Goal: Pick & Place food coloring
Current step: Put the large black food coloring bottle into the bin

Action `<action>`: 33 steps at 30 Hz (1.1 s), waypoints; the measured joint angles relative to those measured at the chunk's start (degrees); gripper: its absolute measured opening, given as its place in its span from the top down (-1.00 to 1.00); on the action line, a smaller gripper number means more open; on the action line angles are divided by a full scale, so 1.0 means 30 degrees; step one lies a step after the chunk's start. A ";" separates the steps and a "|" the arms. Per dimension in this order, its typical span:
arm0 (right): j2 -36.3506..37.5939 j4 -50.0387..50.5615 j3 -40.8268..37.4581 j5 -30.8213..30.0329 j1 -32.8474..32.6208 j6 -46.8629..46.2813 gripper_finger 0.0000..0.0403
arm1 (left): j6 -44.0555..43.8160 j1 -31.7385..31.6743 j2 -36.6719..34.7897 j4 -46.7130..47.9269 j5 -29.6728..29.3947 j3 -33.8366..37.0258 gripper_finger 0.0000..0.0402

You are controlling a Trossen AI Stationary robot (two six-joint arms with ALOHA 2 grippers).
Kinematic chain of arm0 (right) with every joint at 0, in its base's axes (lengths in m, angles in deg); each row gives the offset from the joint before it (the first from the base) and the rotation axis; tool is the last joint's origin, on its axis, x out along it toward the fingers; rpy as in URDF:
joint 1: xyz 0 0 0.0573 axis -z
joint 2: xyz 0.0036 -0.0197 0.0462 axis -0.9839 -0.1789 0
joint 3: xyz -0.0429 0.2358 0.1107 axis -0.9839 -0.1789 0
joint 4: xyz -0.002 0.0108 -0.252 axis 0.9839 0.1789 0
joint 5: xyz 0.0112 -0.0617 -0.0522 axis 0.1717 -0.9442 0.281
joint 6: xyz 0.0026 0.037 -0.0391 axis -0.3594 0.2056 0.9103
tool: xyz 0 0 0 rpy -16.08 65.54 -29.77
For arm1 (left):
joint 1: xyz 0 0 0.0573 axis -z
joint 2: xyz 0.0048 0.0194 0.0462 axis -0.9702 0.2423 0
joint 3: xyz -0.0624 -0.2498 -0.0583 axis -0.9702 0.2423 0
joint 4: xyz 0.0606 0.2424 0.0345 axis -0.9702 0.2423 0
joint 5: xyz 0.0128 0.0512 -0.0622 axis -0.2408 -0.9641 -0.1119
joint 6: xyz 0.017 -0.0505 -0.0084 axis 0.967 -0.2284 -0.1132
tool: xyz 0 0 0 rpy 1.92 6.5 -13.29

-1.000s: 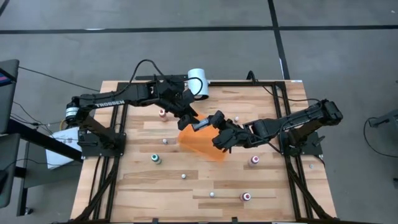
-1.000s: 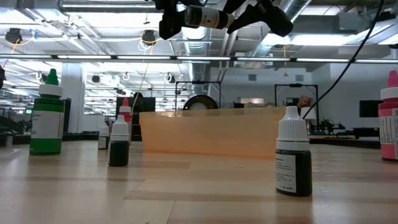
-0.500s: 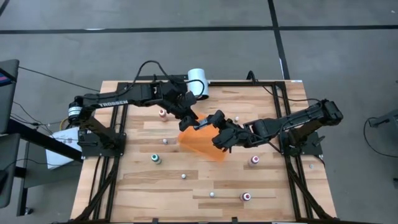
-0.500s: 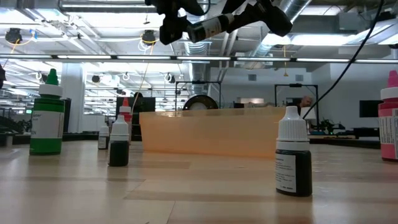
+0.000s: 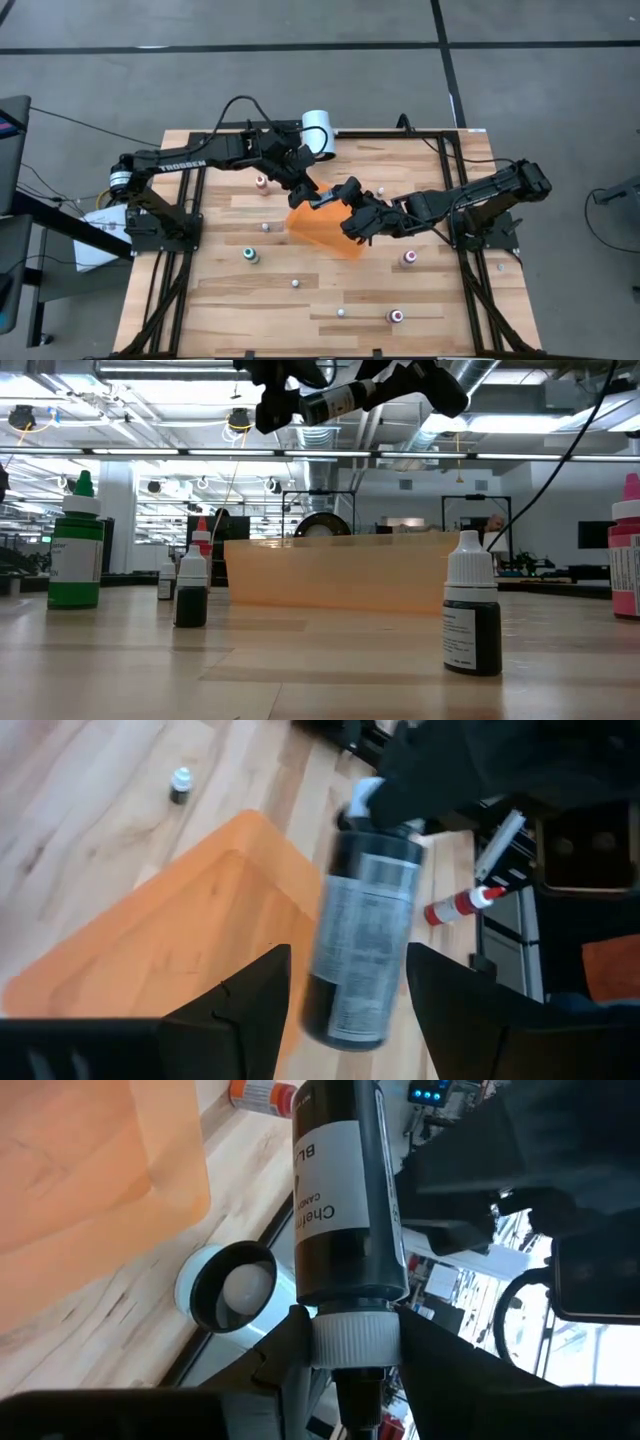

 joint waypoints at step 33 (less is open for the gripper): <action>-0.1316 0.0500 0.0037 0.0631 0.0566 -0.0918 0.38 | 0.0171 -0.0301 0.1231 -0.0921 0.2631 0.0000 0.05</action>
